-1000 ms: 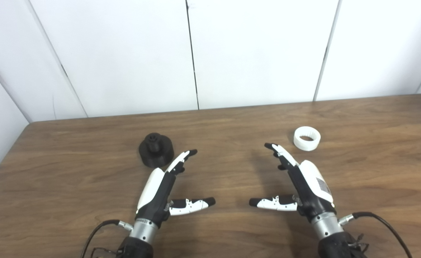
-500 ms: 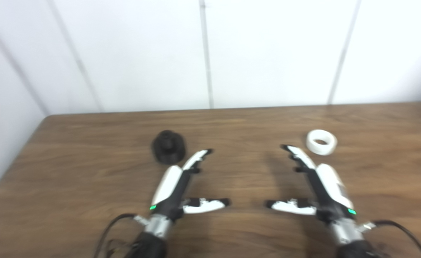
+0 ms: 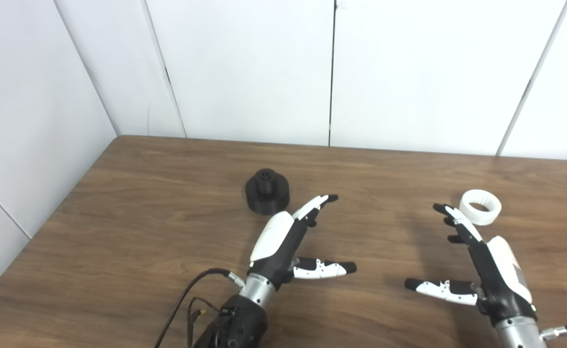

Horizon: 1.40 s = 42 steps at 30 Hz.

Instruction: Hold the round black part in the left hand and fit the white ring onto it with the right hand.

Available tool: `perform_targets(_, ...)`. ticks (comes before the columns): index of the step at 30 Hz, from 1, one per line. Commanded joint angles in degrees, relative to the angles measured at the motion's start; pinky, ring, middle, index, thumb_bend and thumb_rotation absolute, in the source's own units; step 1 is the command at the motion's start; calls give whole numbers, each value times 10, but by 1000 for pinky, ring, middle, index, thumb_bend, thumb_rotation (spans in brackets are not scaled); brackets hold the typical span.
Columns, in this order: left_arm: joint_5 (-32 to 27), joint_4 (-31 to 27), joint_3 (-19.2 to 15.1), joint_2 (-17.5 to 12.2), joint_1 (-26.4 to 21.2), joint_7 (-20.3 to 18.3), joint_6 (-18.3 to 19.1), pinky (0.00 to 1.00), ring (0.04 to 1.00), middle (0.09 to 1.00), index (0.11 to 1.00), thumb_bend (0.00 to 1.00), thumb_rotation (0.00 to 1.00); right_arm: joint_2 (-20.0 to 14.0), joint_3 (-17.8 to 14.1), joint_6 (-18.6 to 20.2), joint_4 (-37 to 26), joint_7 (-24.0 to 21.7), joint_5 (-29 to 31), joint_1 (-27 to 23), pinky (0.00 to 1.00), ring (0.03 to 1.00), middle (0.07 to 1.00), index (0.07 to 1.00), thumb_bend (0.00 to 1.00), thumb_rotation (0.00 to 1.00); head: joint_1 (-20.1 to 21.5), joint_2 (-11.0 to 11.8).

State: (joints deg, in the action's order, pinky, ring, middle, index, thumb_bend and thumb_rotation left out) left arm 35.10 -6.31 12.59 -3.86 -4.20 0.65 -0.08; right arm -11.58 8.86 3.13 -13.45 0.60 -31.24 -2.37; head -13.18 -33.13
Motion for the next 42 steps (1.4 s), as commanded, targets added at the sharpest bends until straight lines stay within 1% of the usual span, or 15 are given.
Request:
perform_targets(1, 35, -34, -10, 1, -11, 31, 11, 822, 937, 950, 884, 879, 374, 1, -3, -26, -12, 4, 8, -14, 756, 883, 936, 887, 905, 235, -4, -1)
perform_targets(4, 65, -45, -18, 0, -12, 39, 35, 831, 962, 961, 883, 878, 381, 0, -3, -27, -10, 5, 13, -13, 765, 887, 937, 888, 907, 233, -7, -1)
perform_targets(5, 78, -49, -20, -2, -12, 41, 45, 866, 981, 980, 894, 861, 371, -1, -3, -28, -8, 6, 13, -13, 771, 889, 938, 889, 906, 231, -7, -1)
perform_targets(7, 110, -58, -27, -10, -14, 37, 72, 849, 994, 993, 894, 882, 411, -3, -3, -32, -5, 9, 9, -14, 771, 889, 937, 890, 903, 231, -8, -1)
perform_targets(9, 126, -67, -33, -19, -18, 25, 94, 839, 999, 999, 916, 879, 431, -5, -4, -36, -1, 11, 7, -15, 770, 888, 935, 889, 904, 232, -9, -1)
perform_targets(12, 144, -74, -44, -31, -22, 25, 112, 798, 980, 1000, 928, 915, 450, -6, -7, -40, 1, 11, 9, -16, 782, 888, 933, 888, 904, 233, -10, -2)
perform_targets(15, 162, -80, -52, -40, -26, 40, 119, 821, 988, 1000, 933, 924, 478, -7, -10, -41, 2, 10, 12, -16, 789, 889, 933, 889, 903, 228, -13, -2)
perform_targets(18, 157, -87, -64, -41, -29, 61, 112, 880, 999, 1000, 940, 919, 454, -9, -11, -44, 5, 11, 11, -18, 789, 890, 933, 890, 899, 235, -15, -1)
perform_targets(20, 164, -87, -71, -44, -32, 86, 104, 902, 1000, 1000, 936, 927, 458, -9, -12, -45, 6, 11, 11, -19, 788, 890, 932, 887, 900, 235, -16, -1)
perform_targets(23, 183, -78, -77, -54, -40, 117, 99, 980, 1000, 1000, 933, 930, 497, -8, -12, -43, 6, 9, 13, -20, 787, 889, 934, 886, 900, 227, -21, -2)
perform_targets(26, 194, -62, -89, -59, -50, 142, 108, 998, 1000, 1000, 930, 945, 497, -7, -13, -45, 10, 9, 17, -22, 789, 891, 935, 886, 901, 225, -22, -3)
perform_targets(29, 203, -45, -101, -64, -60, 151, 121, 1000, 1000, 1000, 931, 961, 498, -8, -14, -48, 13, 10, 19, -21, 786, 889, 933, 886, 902, 217, -26, -4)
perform_targets(33, 207, -26, -106, -76, -74, 136, 143, 1000, 1000, 1000, 953, 999, 517, -9, -14, -45, 10, 7, 23, -20, 788, 892, 935, 887, 900, 216, -25, -6)
perform_targets(38, 196, 8, -102, -95, -100, 92, 170, 1000, 1000, 1000, 960, 1000, 536, -11, -15, -43, 7, 4, 23, -20, 780, 890, 936, 890, 901, 219, -24, -8)
perform_targets(42, 170, 49, -96, -115, -126, 54, 175, 1000, 1000, 1000, 952, 1000, 545, -11, -15, -38, 0, 2, 22, -19, 785, 891, 936, 891, 902, 231, -22, -12)
